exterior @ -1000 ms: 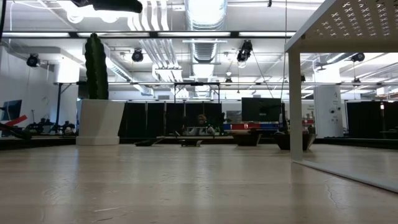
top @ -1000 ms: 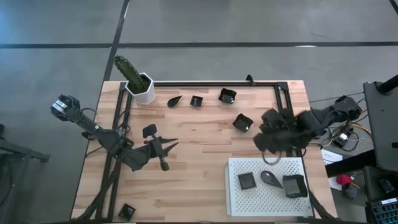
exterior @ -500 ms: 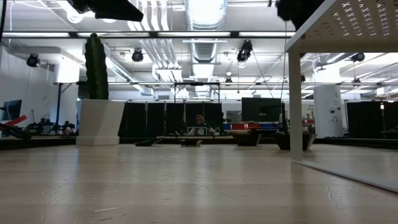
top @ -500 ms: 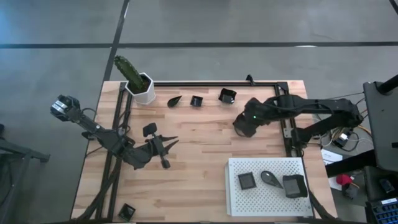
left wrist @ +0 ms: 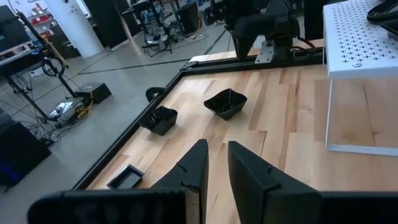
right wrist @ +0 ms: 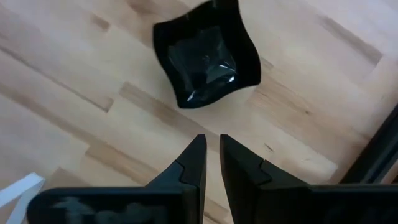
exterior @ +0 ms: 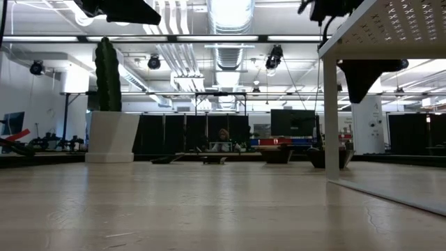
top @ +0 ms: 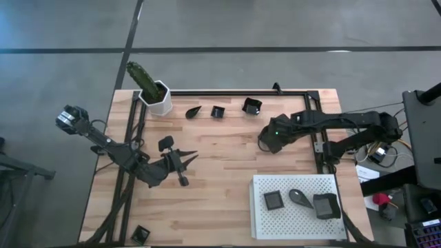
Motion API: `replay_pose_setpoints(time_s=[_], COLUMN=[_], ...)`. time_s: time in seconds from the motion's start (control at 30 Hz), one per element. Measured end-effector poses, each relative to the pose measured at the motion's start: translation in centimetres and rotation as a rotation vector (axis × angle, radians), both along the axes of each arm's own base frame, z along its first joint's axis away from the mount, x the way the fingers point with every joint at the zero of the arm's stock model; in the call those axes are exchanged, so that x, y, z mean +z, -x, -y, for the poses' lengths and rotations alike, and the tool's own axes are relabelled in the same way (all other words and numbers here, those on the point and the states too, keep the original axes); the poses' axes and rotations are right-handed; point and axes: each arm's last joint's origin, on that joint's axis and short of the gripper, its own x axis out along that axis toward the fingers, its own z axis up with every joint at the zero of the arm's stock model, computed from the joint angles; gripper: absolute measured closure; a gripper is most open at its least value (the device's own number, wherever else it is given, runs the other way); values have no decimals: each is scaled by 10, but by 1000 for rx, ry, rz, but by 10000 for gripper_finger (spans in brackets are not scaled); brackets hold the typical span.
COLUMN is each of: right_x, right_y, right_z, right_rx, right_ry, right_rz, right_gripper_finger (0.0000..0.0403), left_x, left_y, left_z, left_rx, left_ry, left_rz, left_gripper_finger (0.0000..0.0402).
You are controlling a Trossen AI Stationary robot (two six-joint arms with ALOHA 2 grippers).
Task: Pick & Place Mini shaped plates
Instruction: Stack the square plate on top of the other square plates on the shelf
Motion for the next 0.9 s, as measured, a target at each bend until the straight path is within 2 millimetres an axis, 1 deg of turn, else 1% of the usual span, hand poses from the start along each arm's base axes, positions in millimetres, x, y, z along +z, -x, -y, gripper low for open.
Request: replay_pose_setpoints(time_s=[0.13, 0.37, 0.5, 0.63, 0.7, 0.9], right_x=[-12, -25, -33, -49, -56, -64], right_y=[1, 1, -2, -1, 3, 8], right_z=[0, 1, 8, 14, 16, 20], right_rx=[-58, -148, -243, -315, -345, -400], right_ry=[5, -4, 13, 0, -21, -36], right_rz=[6, 36, 99, 145, 134, 115], right_gripper_finger=[343, 282, 255, 242, 238, 233], left_x=[0, 1, 1, 1, 1, 1], left_y=[0, 0, 0, 0, 0, 0], left_z=[0, 0, 0, 0, 0, 0], left_rx=[2, 3, 3, 3, 3, 3], left_ry=[10, 17, 17, 17, 17, 17], left_rz=[7, 14, 14, 14, 13, 13], left_gripper_finger=[344, 344, 344, 344, 344, 344])
